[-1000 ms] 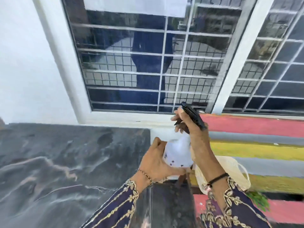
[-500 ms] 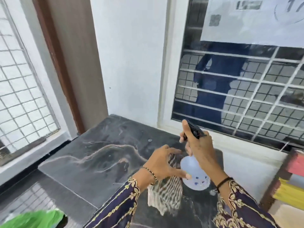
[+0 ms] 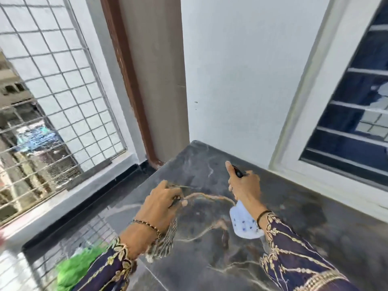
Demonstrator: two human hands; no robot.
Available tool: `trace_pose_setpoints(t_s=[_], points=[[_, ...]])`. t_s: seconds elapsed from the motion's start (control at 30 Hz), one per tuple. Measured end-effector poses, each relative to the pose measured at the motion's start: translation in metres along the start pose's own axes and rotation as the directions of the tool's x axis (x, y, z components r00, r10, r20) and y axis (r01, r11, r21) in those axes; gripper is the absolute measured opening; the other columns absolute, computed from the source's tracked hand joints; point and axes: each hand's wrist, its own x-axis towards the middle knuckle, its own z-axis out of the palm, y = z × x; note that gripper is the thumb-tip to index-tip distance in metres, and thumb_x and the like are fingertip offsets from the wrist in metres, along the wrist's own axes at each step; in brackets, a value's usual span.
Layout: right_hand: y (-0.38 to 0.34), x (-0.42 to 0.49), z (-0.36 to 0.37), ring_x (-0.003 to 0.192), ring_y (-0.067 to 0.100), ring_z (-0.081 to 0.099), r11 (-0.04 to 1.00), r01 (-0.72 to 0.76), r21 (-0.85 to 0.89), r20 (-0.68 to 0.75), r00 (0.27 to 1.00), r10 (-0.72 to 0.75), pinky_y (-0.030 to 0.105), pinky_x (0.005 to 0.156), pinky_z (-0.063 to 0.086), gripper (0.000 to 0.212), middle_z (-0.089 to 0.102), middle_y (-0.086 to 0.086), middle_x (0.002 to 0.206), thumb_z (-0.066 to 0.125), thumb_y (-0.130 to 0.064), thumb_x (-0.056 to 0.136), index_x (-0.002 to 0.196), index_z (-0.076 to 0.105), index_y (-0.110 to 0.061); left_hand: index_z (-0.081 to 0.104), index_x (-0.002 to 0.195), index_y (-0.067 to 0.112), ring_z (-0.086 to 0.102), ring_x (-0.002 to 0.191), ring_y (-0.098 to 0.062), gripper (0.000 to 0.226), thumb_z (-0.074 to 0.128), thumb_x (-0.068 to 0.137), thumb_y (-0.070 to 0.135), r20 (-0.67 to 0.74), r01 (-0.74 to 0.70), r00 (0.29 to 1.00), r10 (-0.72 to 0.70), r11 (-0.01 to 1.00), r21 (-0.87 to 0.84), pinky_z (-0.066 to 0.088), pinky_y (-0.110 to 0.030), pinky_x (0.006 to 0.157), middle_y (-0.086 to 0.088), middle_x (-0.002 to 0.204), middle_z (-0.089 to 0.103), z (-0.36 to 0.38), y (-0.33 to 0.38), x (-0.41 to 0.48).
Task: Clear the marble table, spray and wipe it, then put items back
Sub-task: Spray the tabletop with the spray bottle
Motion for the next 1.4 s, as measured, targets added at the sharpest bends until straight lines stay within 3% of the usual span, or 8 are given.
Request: trace_pose_setpoints(t_s=[0.13, 0.23, 0.37, 0.7, 0.9, 1.03, 1.27, 1.4], points=[[-0.005, 0.045, 0.044, 0.065, 0.035, 0.072, 0.969, -0.001, -0.245, 0.003, 1.000, 0.002, 0.049, 0.070, 0.063, 0.083, 0.072, 0.016, 0.060, 0.050, -0.079, 0.085, 0.064, 0.068, -0.001, 0.071, 0.095, 0.020, 0.047, 0.074, -0.011, 0.018, 0.063, 0.090, 0.036, -0.113, 0.013, 0.993, -0.019, 0.998, -0.059, 0.034, -0.023, 0.066, 0.014, 0.078, 0.040, -0.016, -0.042, 0.020], [-0.002, 0.058, 0.060, 0.045, 0.022, 0.070, 0.981, -0.104, -0.166, -0.020, 0.995, 0.102, 0.046, 0.059, 0.064, 0.074, 0.070, 0.007, 0.050, 0.058, -0.074, 0.085, 0.072, 0.070, -0.003, 0.068, 0.092, 0.022, 0.047, 0.070, -0.002, 0.016, 0.061, 0.090, 0.036, -0.163, 0.030, 0.986, -0.043, 0.996, -0.082, 0.035, -0.016, 0.062, 0.018, 0.079, 0.044, -0.021, -0.066, 0.022], [0.008, 0.054, 0.070, 0.059, 0.008, 0.068, 0.950, -0.115, -0.289, -0.002, 0.993, 0.119, 0.046, 0.065, 0.064, 0.073, 0.071, 0.004, 0.051, 0.052, -0.077, 0.087, 0.082, 0.070, -0.006, 0.064, 0.091, 0.030, 0.058, 0.075, -0.006, 0.014, 0.056, 0.091, 0.041, -0.208, 0.055, 0.976, -0.063, 0.998, -0.044, 0.048, -0.026, 0.063, 0.020, 0.087, 0.054, -0.028, -0.089, 0.016], [0.023, 0.032, 0.071, 0.040, 0.023, 0.064, 0.971, -0.235, -0.036, -0.143, 0.963, 0.228, 0.041, 0.053, 0.060, 0.070, 0.076, 0.016, 0.072, 0.067, -0.072, 0.081, 0.077, 0.068, -0.002, 0.068, 0.093, 0.030, 0.061, 0.077, -0.003, 0.009, 0.063, 0.089, 0.037, -0.254, 0.084, 0.961, -0.108, 0.991, -0.106, 0.052, -0.026, 0.067, 0.017, 0.087, 0.062, -0.053, -0.148, -0.009], [0.006, 0.049, 0.070, 0.094, 0.034, 0.071, 0.909, -0.256, -0.329, -0.242, 0.953, 0.181, 0.054, 0.080, 0.061, 0.080, 0.075, 0.017, 0.091, 0.048, -0.080, 0.085, 0.094, 0.072, -0.004, 0.069, 0.094, 0.030, 0.061, 0.078, -0.001, 0.012, 0.064, 0.086, 0.039, -0.265, 0.082, 0.956, -0.129, 0.980, -0.179, 0.056, -0.031, 0.069, 0.018, 0.085, 0.063, -0.044, -0.162, -0.007], [0.008, 0.046, 0.071, 0.051, 0.027, 0.071, 0.958, -0.219, -0.184, -0.216, 0.960, 0.178, 0.053, 0.064, 0.064, 0.068, 0.074, 0.011, 0.065, 0.061, -0.071, 0.086, 0.076, 0.070, -0.004, 0.069, 0.094, 0.030, 0.062, 0.080, -0.002, 0.011, 0.065, 0.086, 0.037, -0.306, 0.075, 0.942, -0.140, 0.974, -0.215, 0.056, -0.031, 0.072, 0.018, 0.087, 0.064, -0.037, -0.164, -0.001], [0.028, -0.007, 0.095, 0.048, 0.026, 0.069, 0.895, -0.189, -0.404, -0.116, 0.981, 0.155, 0.040, 0.061, 0.062, 0.078, 0.072, 0.007, 0.062, 0.054, -0.084, 0.077, 0.070, 0.070, -0.008, 0.069, 0.091, 0.029, 0.061, 0.079, -0.002, 0.008, 0.067, 0.087, 0.035, -0.343, 0.099, 0.921, -0.183, 0.964, -0.247, 0.048, -0.020, 0.072, 0.016, 0.090, 0.066, -0.040, -0.178, -0.013], [0.033, -0.040, 0.107, 0.044, 0.026, 0.067, 0.951, -0.254, -0.174, 0.063, 0.961, 0.269, 0.028, 0.040, 0.049, 0.069, 0.074, 0.008, 0.060, 0.071, -0.069, 0.080, 0.075, 0.072, 0.000, 0.069, 0.092, 0.029, 0.060, 0.080, -0.003, 0.011, 0.066, 0.087, 0.038, -0.331, 0.123, 0.923, -0.197, 0.965, -0.232, 0.041, -0.013, 0.070, 0.015, 0.091, 0.066, -0.041, -0.186, -0.027]])
